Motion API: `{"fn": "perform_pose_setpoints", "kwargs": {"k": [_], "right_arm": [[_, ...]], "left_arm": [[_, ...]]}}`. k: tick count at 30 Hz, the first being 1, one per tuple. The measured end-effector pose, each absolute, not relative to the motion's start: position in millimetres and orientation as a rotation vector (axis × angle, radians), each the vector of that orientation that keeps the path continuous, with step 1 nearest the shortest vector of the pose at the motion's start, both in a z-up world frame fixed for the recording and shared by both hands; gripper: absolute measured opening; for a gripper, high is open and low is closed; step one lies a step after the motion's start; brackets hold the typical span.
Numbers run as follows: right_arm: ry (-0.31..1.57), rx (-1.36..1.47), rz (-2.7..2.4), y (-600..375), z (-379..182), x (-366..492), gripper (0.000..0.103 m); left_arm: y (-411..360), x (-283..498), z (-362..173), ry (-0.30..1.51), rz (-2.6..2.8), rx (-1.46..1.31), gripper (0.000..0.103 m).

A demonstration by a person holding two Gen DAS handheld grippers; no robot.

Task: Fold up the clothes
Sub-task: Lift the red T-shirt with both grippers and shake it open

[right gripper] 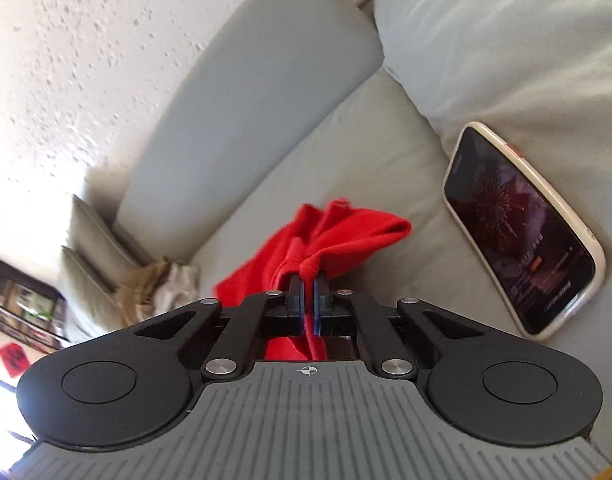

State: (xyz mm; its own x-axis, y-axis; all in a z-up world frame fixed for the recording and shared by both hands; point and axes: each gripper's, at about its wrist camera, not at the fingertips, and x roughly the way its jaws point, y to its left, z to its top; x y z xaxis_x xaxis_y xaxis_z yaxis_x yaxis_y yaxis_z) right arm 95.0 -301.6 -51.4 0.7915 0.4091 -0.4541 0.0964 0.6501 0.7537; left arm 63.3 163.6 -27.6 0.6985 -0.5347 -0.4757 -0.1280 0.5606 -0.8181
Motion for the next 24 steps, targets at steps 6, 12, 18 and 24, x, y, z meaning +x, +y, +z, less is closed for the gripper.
{"fn": "perform_pose_setpoints", "kwargs": {"k": [6, 12, 18, 24], "right_arm": [[0.583, 0.959, 0.243, -316, 1, 40, 0.003], [0.734, 0.871, 0.169, -307, -27, 12, 0.003], [0.803, 0.777, 0.155, -303, -45, -18, 0.004], [0.820, 0.834, 0.121, -311, -73, -17, 0.004]], "left_arm": [[192, 49, -16, 0.810, -0.075, -1.000, 0.003], [188, 18, -40, 0.805, -0.103, -0.935, 0.003], [194, -8, -54, 0.765, -0.100, -0.901, 0.003], [186, -10, -63, 0.784, -0.081, -0.909, 0.003]]}}
